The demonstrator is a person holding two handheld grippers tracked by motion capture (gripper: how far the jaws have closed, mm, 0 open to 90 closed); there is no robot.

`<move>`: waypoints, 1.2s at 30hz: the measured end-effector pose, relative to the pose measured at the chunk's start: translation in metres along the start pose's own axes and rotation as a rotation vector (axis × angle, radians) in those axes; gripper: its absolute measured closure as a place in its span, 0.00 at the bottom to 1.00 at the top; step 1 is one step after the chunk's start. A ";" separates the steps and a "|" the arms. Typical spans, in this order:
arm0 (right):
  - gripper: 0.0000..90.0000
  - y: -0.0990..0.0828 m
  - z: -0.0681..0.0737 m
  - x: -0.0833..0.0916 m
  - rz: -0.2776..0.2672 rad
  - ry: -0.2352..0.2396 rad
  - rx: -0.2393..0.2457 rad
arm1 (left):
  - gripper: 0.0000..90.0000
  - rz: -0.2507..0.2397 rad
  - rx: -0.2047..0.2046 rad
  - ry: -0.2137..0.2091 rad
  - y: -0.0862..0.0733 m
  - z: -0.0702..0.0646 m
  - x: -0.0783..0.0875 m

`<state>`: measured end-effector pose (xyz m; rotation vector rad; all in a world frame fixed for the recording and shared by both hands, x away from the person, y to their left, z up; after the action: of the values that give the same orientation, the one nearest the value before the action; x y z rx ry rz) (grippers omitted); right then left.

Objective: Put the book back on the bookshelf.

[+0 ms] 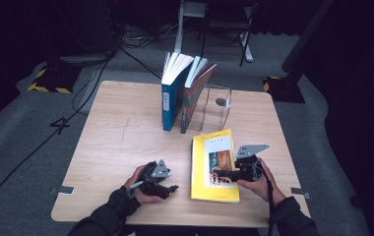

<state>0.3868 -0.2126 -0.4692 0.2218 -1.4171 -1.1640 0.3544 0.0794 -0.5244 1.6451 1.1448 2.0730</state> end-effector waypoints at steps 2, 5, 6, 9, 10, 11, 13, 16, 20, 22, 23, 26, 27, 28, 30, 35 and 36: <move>0.73 0.000 0.001 0.000 -0.006 -0.007 0.014 | 0.39 -0.002 -0.005 -0.005 0.002 0.001 -0.002; 0.75 -0.001 0.003 0.001 -0.018 -0.021 0.034 | 0.42 0.000 -0.004 0.001 0.006 0.005 -0.005; 0.76 -0.001 0.003 0.002 -0.025 -0.024 0.039 | 0.42 0.000 -0.002 -0.001 0.008 0.007 -0.006; 0.76 -0.003 0.005 0.003 -0.047 -0.030 0.052 | 0.42 -0.025 0.020 -0.002 0.014 0.015 -0.007; 0.77 -0.003 0.005 0.003 -0.052 -0.033 0.060 | 0.44 -0.025 0.026 0.003 0.016 0.017 -0.008; 0.77 -0.003 0.006 0.004 -0.056 -0.034 0.066 | 0.44 -0.009 0.028 0.009 0.019 0.020 -0.009; 0.77 -0.004 0.006 0.005 -0.065 -0.035 0.074 | 0.44 -0.026 0.033 0.020 0.025 0.027 -0.009; 0.79 -0.004 0.007 0.007 -0.090 -0.031 0.083 | 0.47 -0.048 0.064 0.034 0.033 0.039 -0.009; 0.80 -0.004 0.009 0.010 -0.122 -0.030 0.093 | 0.48 -0.058 0.069 0.050 0.041 0.047 -0.012; 0.81 -0.004 0.011 0.012 -0.136 -0.029 0.107 | 0.54 -0.062 0.070 0.046 0.046 0.050 -0.013; 0.82 -0.004 0.012 0.013 -0.142 -0.027 0.112 | 0.58 -0.064 0.074 0.039 0.049 0.051 -0.014; 0.83 -0.002 0.014 0.017 -0.155 -0.022 0.128 | 0.69 -0.073 0.083 0.025 0.058 0.056 -0.021; 0.83 -0.002 0.015 0.017 -0.156 -0.025 0.133 | 0.69 -0.069 0.078 0.028 0.060 0.057 -0.022; 0.83 -0.002 0.016 0.018 -0.155 -0.025 0.135 | 0.69 -0.074 0.077 0.022 0.063 0.058 -0.024; 0.83 -0.002 0.016 0.019 -0.160 -0.024 0.136 | 0.71 -0.091 0.073 0.019 0.068 0.059 -0.025; 0.84 0.000 0.020 0.023 -0.182 -0.019 0.153 | 0.73 -0.117 0.065 0.030 0.081 0.063 -0.024; 0.84 0.000 0.020 0.023 -0.183 -0.021 0.155 | 0.74 -0.122 0.066 0.025 0.082 0.065 -0.025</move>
<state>0.3641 -0.2194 -0.4493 0.4576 -1.5315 -1.2077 0.4430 0.0370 -0.4804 1.5405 1.3014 2.0056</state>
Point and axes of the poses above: each handheld gripper's, and its own axes: x roughly backward along the jaws, y roughly out of its top, z roughly to its left, the point moved 3 cm from there along -x, roughly forward along the jaws, and after that the axes turned 5 degrees about -x, right-handed, at the moved point
